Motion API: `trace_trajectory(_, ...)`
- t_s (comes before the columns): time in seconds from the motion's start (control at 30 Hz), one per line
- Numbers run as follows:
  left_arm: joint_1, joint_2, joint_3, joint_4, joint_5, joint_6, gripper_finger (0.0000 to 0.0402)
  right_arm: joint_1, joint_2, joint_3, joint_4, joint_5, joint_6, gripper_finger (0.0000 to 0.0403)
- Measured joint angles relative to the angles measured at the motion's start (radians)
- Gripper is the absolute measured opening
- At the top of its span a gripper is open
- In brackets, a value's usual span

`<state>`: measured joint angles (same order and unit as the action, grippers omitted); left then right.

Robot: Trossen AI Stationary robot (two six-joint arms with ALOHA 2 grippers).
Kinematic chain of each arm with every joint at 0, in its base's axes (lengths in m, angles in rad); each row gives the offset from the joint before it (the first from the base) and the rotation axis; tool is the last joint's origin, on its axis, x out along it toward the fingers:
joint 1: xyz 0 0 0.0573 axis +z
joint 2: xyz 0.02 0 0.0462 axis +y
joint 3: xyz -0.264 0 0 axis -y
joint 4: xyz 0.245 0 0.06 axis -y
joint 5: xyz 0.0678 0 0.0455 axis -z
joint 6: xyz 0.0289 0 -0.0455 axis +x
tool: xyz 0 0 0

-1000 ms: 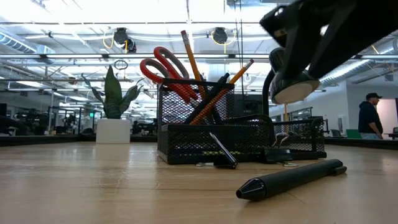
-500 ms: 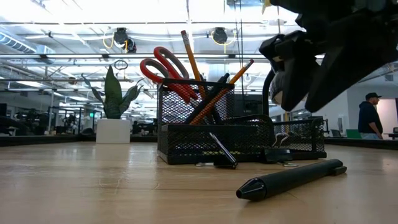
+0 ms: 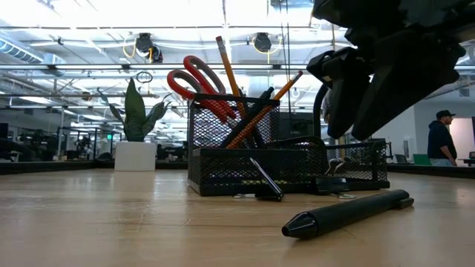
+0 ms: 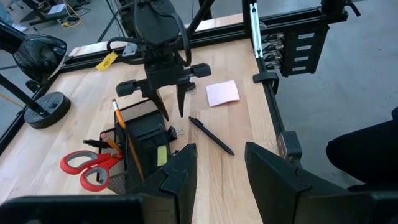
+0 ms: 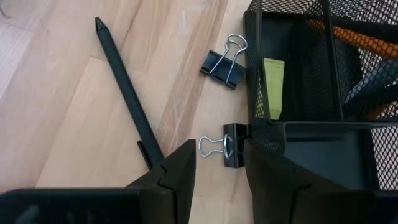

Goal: Pick and place office supplies into organizer
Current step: Put the middle black binder clip into the black desk organizer

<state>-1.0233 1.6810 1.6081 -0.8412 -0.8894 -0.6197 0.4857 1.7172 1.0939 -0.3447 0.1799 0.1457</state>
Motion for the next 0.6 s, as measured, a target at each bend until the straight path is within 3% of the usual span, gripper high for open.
trace_trajectory(0.6, 0.000, 0.000, 0.000, 0.001, 0.001, -0.014, 0.0141, 0.034, 0.024, 0.000, -0.007, -0.002, 0.052, 0.0130)
